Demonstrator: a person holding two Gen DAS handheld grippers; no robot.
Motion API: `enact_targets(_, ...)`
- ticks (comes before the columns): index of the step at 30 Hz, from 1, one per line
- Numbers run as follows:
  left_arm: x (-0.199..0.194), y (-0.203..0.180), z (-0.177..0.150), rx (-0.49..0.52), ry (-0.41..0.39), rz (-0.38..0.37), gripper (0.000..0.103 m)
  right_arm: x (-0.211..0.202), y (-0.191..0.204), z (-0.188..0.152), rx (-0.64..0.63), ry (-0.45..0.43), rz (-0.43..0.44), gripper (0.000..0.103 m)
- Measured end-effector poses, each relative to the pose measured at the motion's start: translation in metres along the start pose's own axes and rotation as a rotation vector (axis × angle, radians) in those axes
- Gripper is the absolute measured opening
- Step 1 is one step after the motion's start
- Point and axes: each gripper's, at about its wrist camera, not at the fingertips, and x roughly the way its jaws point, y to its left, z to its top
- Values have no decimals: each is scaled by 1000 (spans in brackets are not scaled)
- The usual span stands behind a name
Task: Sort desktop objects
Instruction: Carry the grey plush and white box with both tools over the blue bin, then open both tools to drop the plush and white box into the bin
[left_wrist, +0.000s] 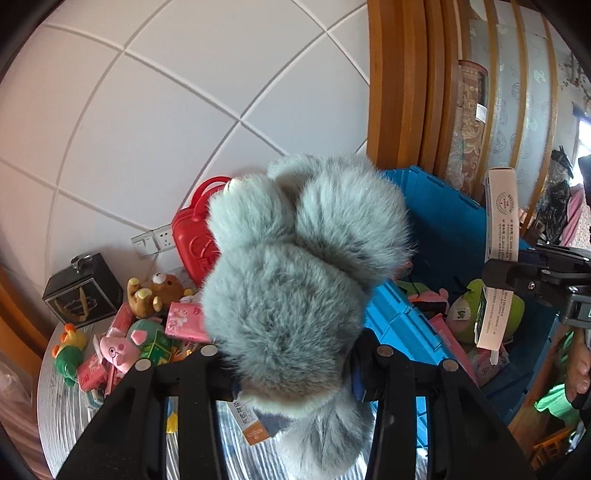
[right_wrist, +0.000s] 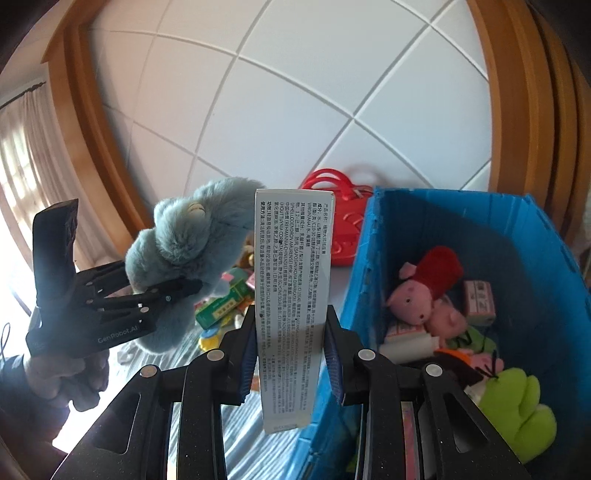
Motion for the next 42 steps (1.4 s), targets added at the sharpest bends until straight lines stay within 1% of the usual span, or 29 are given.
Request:
enact_targets(5, 20, -33, 20, 46, 18, -66, 41, -14, -42, -1, 57, -19, -60, 32)
enact_targets(9, 33, -62, 36, 103, 22, -107, 42, -24, -74, -7, 99, -28, -113, 32)
enact_targets(17, 61, -107, 70, 178, 25, -165, 42, -37, -126, -11, 184, -46, -179, 32)
enact_targets(22, 81, -130, 90, 202, 28, -199, 42, -33, -155, -5, 203, -44, -236, 32)
enact_targets(31, 100, -158, 123, 215, -12, -250, 42, -24, -194, 10, 201, -39, -309, 32)
enact_targets(34, 104, -159, 130, 194, -17, -281, 45, -20, -201, 15, 197, -43, -334, 32)
enact_targets(35, 106, -161, 133, 195, -13, -290, 53, -20, -202, 17, 199, -49, -347, 33)
enact_targets(36, 106, -162, 134, 198, -18, -284, 66, -21, -204, 17, 200, -57, -365, 36)
enact_targets(37, 105, -161, 135, 197, -32, -269, 76, -22, -204, 19, 200, -66, -383, 59)
enact_targets(38, 104, -159, 135, 191, -46, -255, 90, -22, -205, 20, 208, -79, -393, 80)
enact_targets(39, 103, -156, 134, 180, -53, -247, 94, -25, -206, 19, 214, -101, -392, 100)
enact_targets(42, 107, -143, 127, 167, -20, -236, 94, -21, -207, 17, 223, -92, -379, 100)
